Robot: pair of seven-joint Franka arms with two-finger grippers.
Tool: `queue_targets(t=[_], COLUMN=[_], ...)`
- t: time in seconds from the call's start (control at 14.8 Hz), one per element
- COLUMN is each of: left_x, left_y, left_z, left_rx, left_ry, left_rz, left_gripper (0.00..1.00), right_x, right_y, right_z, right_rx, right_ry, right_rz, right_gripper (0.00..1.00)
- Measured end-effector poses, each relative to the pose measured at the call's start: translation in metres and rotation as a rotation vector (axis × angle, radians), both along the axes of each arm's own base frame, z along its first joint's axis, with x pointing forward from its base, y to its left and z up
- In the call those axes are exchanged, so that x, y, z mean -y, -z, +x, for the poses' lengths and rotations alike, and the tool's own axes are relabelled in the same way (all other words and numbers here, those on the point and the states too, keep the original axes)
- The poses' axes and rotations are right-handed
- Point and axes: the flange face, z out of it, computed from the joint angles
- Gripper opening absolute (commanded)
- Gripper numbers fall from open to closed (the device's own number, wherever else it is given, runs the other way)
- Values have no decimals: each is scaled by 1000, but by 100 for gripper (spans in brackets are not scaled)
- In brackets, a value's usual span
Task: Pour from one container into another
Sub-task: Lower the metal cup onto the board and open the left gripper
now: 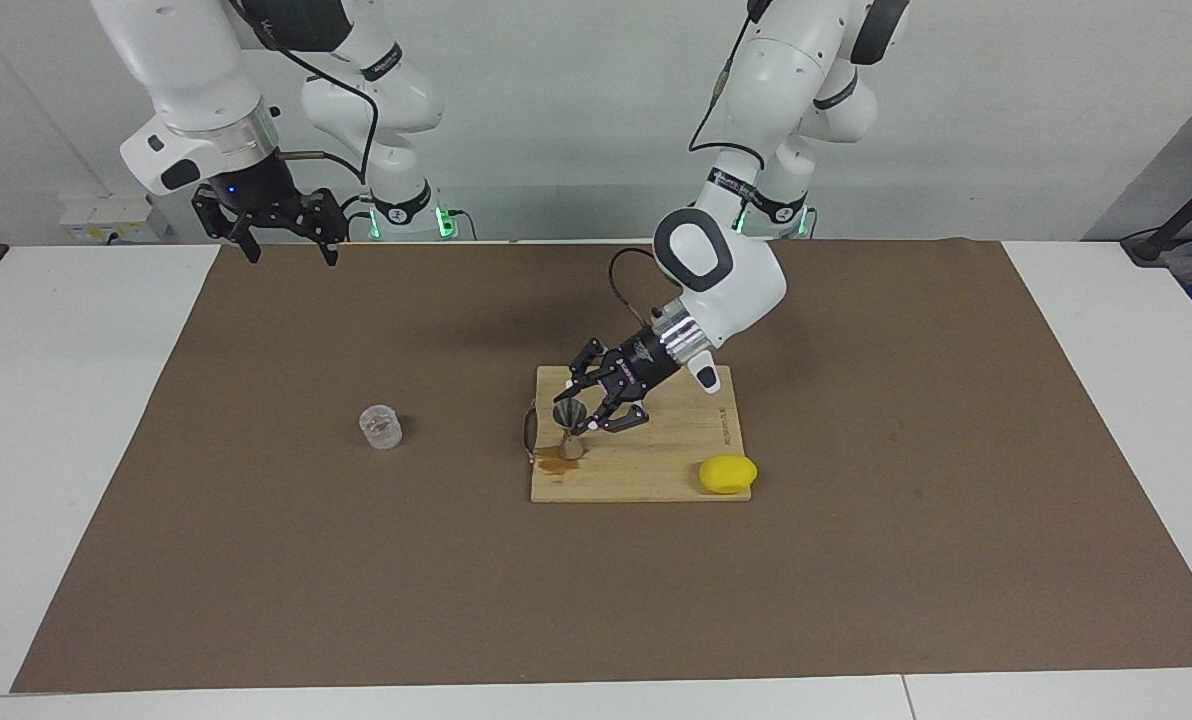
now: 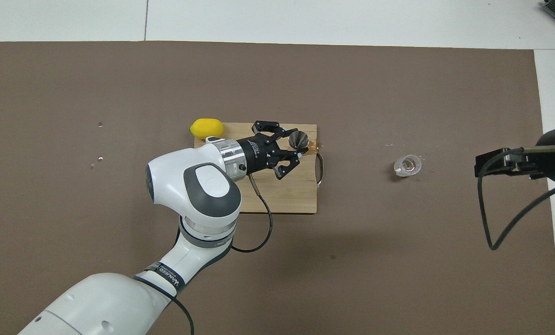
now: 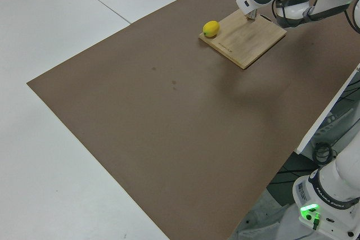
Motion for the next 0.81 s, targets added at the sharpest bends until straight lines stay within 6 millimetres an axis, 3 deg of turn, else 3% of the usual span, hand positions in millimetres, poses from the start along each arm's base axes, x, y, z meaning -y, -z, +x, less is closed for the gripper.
queue_targets(t=[0.14,0.2,0.27,0.34,0.68,0.81], left_x=[0,0,-1,-1,-2,-2], left_y=[2,2,3,3,-2,-18], left_z=[0,0,0,0,4,7], left_rx=[-2,-3,-3,-4,7,36], left_ry=[-2,-2,-3,-3,-9,-6], left_rz=[2,3,4,4,2,-6], left_gripper=[0,30,85,100,100,100], right_x=[0,0,0,0,0,0], right_y=[0,0,-1,-1,-1,-1], right_z=[0,0,1,1,1,1], right_rx=[2,4,8,11,15,15], right_ry=[12,32,59,90,153,173], right_rz=[0,-1,-2,-3,-5,-6], right_gripper=[100,100,100,100,100,100])
